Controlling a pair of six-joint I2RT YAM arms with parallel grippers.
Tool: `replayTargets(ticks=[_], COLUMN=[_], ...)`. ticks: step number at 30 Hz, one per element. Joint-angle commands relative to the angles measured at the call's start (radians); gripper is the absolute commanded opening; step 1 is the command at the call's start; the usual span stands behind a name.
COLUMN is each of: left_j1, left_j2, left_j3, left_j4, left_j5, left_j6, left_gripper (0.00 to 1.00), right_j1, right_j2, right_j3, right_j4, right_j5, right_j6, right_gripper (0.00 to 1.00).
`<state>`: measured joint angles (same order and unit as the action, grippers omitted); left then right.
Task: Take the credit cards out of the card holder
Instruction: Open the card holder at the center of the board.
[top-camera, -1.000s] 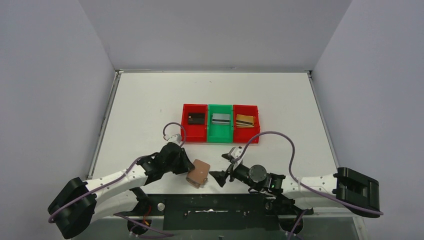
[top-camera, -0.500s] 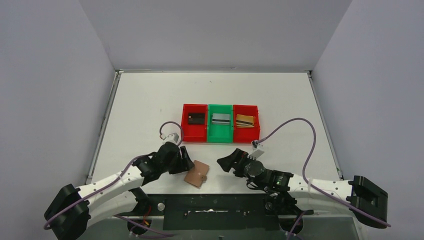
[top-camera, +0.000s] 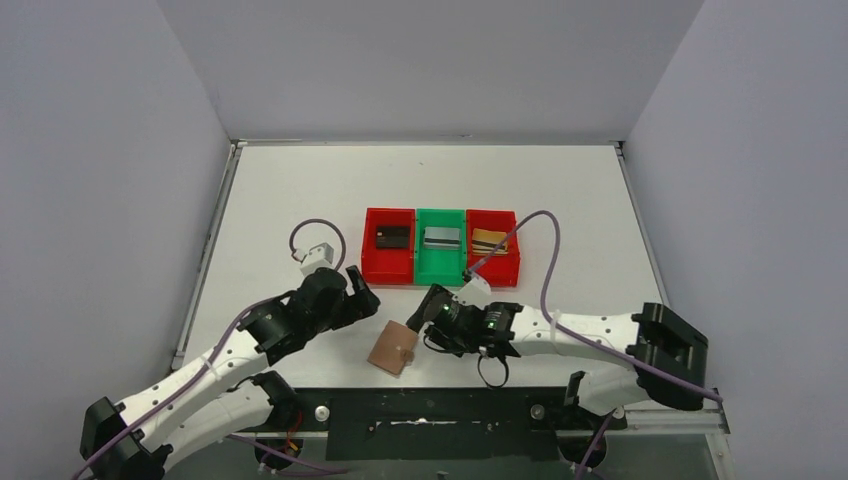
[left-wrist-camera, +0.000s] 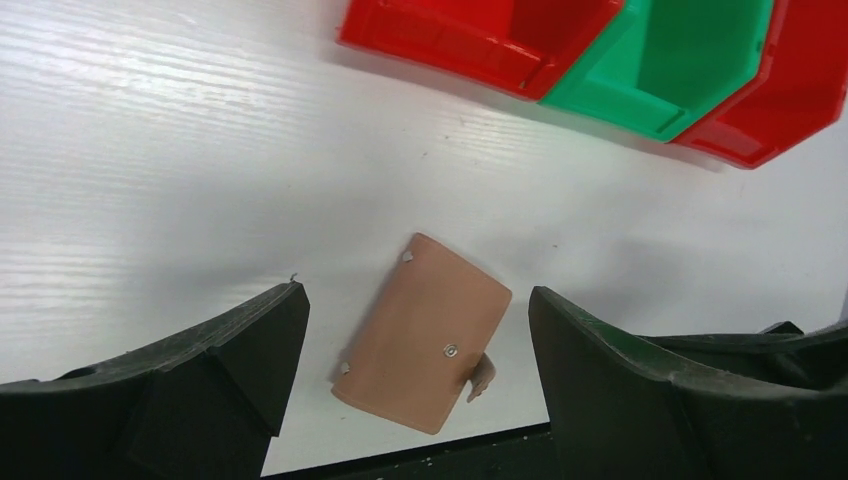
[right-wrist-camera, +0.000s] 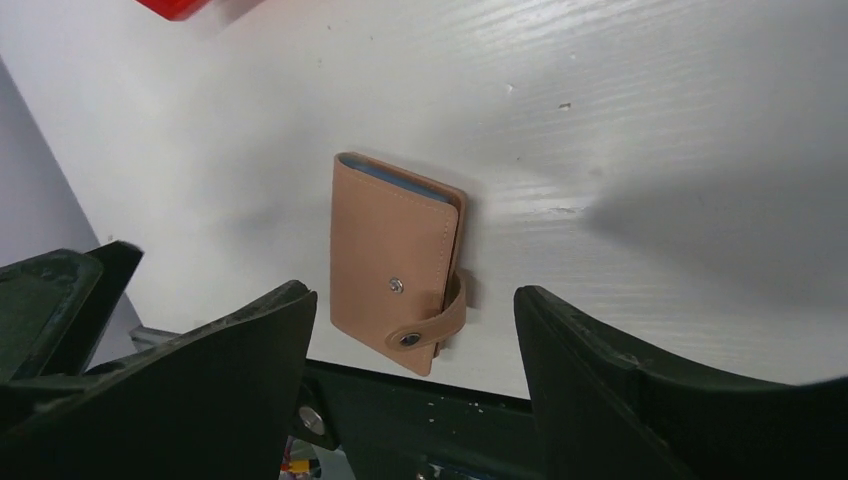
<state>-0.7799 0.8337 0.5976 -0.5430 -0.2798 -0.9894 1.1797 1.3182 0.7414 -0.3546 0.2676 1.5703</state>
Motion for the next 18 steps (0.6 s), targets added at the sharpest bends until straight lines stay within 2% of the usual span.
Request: replayTargets(ticks=[1,9,13,18], left_j1=[0.009,0.014,0.013,0.013], left_j2=[-0.065,-0.257,-0.273,-0.223], left_j3=[0.056,0.024,0.001,-0.007], left_j4=[-0.120,-0.115,-0.067,-0.044], left_j5=[-0.074,-0.125,-0.128,-0.147], left_j6=[-0.006,0.078,0.118,0.136], left_gripper=[0.82,0.87,0.88,0.88], right_j1=[0.025,0.076,0.049,0.033], right_j2=[0.148,0.308,0.338,0.338], right_j3=[0.120,0.298,0.327,0.285], right_j4=[-0.124,-0.236,-0.295,-0.250], right_j5=[-0.079,-0.064,-0.090,-0.149], right_j6=[0.024,0.096,0.120,0.123], right_gripper=[0.70,0.74,0.74,0.70])
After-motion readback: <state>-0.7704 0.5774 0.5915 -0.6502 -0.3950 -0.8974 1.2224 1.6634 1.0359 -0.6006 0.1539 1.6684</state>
